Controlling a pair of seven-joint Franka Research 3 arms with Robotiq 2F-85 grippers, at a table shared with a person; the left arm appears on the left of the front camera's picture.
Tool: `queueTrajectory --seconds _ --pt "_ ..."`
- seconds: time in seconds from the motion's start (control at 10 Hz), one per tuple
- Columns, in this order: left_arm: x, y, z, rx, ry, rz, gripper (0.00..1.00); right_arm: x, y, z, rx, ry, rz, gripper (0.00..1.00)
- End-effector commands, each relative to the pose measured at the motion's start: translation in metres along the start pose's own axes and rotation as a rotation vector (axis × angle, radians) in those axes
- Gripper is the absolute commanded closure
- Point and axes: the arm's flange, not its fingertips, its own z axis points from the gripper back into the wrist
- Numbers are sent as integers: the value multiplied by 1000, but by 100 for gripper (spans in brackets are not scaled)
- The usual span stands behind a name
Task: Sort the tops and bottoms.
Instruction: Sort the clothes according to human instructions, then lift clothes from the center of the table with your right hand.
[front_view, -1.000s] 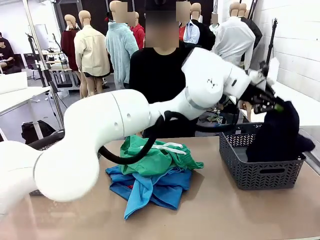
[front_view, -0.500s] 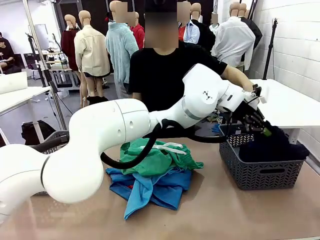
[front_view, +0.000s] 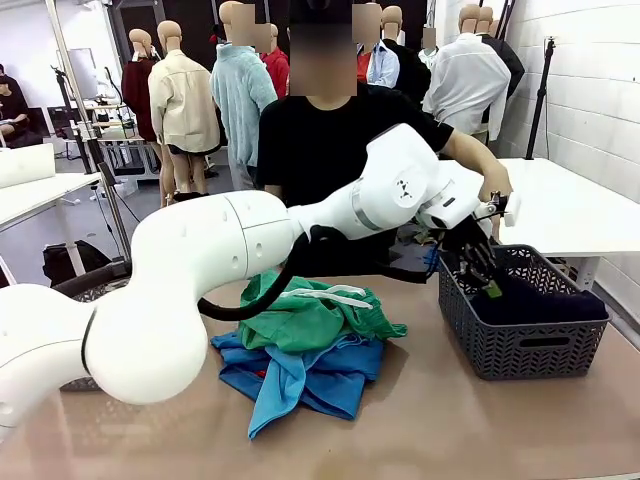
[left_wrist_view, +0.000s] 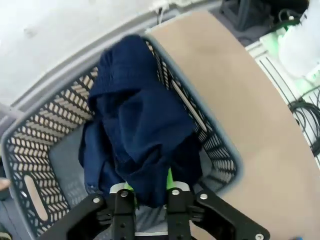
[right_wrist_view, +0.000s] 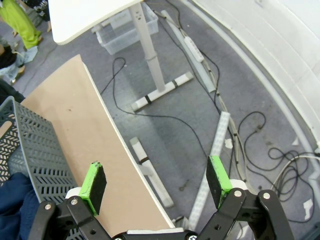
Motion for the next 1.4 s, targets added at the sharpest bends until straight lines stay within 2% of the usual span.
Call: queueTrajectory --seconds 0.0,0.2,0.4,0.8,0.9,1.0,1.3 --pt "34 68 -2 -19 69 13 24 0 0 1 -3 6 4 0" --pt "47 71 25 12 75 27 24 0 0 1 -3 6 4 0" --pt "57 68 61 58 144 19 24 0 0 1 -3 6 4 0" --pt "61 30 159 233 262 78 24 0 0 1 -3 6 4 0" --pt "63 19 172 257 245 76 24 0 0 1 -3 6 4 0" --pt "48 12 158 215 193 33 24 0 0 1 -3 6 4 0" --pt "48 12 158 215 193 33 24 0 0 1 -3 6 4 0"
